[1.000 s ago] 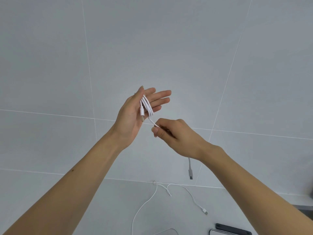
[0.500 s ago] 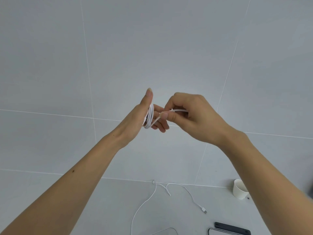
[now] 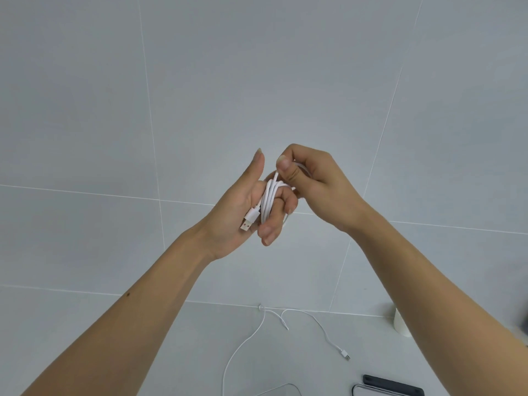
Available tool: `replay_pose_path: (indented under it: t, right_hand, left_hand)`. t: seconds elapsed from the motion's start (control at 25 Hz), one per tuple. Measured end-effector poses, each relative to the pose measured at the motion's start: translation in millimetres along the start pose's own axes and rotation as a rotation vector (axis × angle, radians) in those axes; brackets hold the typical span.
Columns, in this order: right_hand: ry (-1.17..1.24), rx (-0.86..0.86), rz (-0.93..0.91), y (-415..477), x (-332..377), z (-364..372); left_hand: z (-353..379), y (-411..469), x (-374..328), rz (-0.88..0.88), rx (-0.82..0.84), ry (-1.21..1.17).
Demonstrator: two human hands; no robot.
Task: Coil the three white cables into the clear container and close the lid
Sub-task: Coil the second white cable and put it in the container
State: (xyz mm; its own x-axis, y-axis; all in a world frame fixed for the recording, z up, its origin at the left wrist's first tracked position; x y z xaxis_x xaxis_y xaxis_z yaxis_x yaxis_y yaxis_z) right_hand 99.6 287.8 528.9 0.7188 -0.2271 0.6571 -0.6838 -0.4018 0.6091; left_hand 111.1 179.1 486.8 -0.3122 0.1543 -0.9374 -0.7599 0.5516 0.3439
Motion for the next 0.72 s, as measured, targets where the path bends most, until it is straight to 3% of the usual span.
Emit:
replay_pose_path:
  t: [0.16, 0.4, 0.56, 0.72]
  right_hand:
    - [0.082, -0.039, 0.014, -4.6, -6.6, 7.7]
    - [0.020, -0.096, 0.022, -9.0, -18.2, 8.9]
    - [-0.149, -0.207, 0.015, -14.3, -24.5, 0.1]
    - [-0.142, -0.255, 0.031, -15.8, -26.4, -1.7]
  left_hand:
    - [-3.6, -4.6, 6.2, 0.020, -0.019, 0.014]
    - [-1.4, -7.3, 12.9, -0.047, -0.060, 0.006]
    - [-9.7, -8.5, 23.5, -0.025, -0.205, 0.080]
    - [-9.3, -4.7, 27.4, 0.085, -0.346, 0.273]
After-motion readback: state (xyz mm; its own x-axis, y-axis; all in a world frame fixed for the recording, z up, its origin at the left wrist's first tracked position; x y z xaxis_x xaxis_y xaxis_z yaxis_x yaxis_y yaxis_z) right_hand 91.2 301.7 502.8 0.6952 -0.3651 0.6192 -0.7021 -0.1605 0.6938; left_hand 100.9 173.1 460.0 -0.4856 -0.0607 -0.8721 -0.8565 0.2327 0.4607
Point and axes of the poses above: each hand's wrist, its own y-axis towards the middle knuckle, its own z-axis out of the palm, x = y × z, the point moved 5 cm from there along y, towards the middle knuckle, and after that the axes turned 3 degrees about -x, right-handed, at the moved point
